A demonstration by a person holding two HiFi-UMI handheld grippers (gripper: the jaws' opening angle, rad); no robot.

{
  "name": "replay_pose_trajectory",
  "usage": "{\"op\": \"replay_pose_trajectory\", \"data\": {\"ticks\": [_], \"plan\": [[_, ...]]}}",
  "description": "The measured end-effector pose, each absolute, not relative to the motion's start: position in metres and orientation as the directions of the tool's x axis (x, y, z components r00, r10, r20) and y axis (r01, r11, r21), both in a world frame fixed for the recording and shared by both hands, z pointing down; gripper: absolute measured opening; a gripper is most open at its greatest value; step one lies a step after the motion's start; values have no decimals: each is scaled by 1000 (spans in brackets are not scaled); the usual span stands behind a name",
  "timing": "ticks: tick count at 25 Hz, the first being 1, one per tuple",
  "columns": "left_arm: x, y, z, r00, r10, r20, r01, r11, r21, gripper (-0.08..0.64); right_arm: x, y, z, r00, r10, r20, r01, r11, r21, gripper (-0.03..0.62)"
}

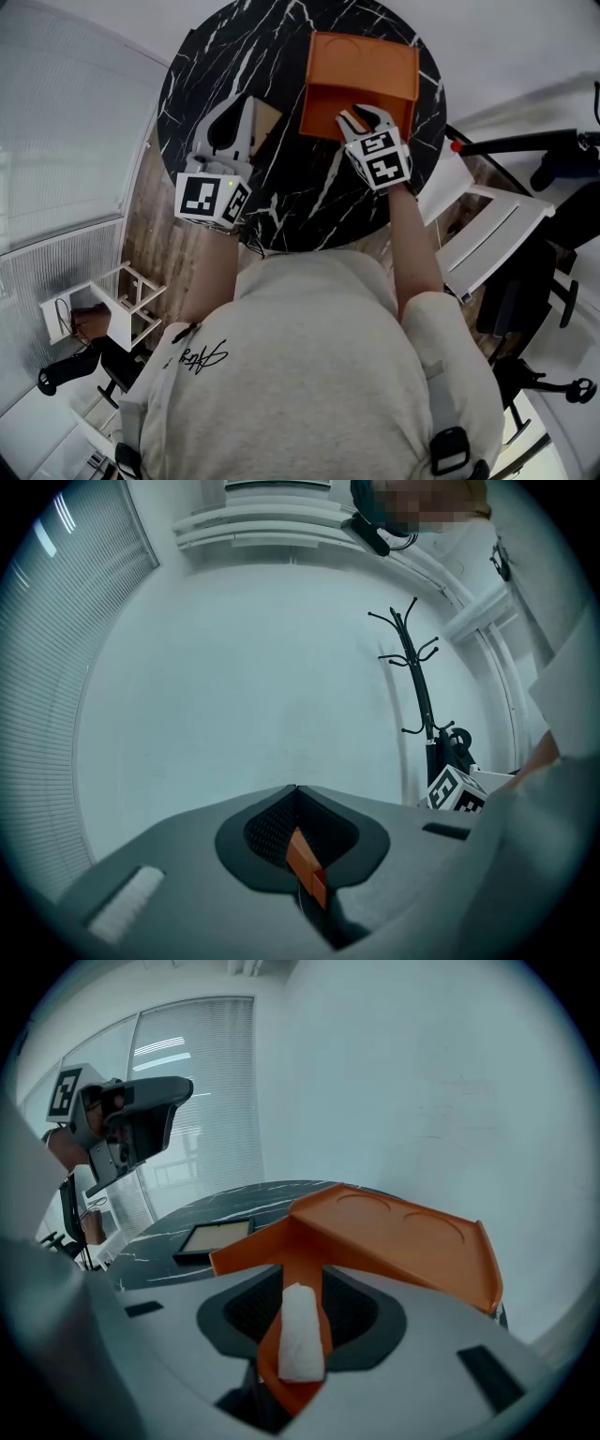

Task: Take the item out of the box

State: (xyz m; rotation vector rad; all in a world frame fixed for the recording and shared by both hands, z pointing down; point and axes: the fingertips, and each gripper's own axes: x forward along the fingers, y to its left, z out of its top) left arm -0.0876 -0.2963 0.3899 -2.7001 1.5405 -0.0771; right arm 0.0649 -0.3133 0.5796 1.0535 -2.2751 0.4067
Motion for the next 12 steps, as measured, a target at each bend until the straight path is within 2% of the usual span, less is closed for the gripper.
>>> {"op": "replay_pose_trajectory", "data": {"ticks": [12], "plan": [[-96, -298, 392, 493, -869, 32, -868, -494, -51, 3, 62, -315, 591, -487, -541, 686, -750, 662, -10, 107]]}}
